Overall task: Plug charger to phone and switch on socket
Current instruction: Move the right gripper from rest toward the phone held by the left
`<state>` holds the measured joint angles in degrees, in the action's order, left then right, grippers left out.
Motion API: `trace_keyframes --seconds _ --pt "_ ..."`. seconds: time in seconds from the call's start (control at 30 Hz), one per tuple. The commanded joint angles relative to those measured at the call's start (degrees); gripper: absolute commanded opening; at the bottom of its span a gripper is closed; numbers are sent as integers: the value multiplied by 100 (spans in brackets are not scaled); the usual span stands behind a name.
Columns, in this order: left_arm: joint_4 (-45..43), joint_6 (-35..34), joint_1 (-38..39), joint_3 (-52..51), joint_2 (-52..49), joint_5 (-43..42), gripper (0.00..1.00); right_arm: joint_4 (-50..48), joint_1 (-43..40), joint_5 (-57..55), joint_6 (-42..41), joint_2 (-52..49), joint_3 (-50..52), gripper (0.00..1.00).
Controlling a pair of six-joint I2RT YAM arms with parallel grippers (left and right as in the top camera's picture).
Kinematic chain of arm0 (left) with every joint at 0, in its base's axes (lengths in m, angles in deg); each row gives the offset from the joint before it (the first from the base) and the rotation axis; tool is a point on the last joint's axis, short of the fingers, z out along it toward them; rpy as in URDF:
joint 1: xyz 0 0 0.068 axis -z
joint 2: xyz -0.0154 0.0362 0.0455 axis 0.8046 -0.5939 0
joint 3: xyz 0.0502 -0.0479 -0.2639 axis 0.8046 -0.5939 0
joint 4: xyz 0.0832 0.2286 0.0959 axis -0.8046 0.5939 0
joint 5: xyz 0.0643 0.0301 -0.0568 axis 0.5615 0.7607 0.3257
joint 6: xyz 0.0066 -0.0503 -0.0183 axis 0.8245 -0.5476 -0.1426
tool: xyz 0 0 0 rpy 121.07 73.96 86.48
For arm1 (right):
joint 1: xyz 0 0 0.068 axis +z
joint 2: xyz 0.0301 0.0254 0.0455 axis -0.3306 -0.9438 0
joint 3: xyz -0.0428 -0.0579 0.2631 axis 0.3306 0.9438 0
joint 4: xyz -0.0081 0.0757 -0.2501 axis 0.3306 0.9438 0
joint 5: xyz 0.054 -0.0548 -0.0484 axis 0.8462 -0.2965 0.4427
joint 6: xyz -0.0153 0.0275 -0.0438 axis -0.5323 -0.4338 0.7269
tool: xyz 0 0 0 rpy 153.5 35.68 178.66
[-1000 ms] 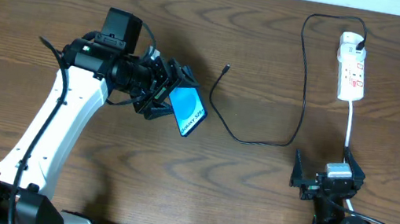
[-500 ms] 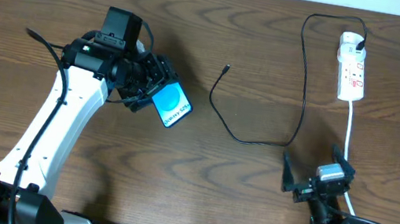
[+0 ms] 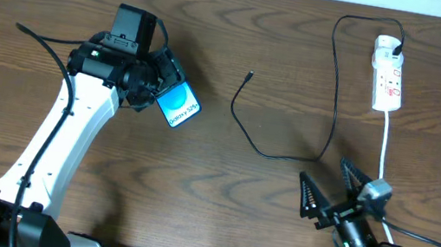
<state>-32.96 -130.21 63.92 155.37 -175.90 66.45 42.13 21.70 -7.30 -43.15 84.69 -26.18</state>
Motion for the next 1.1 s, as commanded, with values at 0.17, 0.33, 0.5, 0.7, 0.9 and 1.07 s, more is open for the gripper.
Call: trace_keyframes --seconds 0.17,0.33,0.5,0.7,0.9,1.07 --pt "-223 94 7 24 133 122 47 -2494 37 184 -3390 31 4 99" --pt "-219 96 7 24 133 35 47 -2741 37 -28 -3567 31 4 99" --pt "-216 96 9 24 133 -11 47 -2455 33 -557 -3305 -7 -35 99" --pt "-214 96 9 24 133 -11 47 -260 33 -614 -2474 -654 -1038 99" --pt "-214 92 9 24 133 -13 47 914 33 -793 -1541 -2284 -2614 99" --pt "-219 -2 7 24 133 -195 47 1438 44 -592 -1499 -3698 -3604 99"
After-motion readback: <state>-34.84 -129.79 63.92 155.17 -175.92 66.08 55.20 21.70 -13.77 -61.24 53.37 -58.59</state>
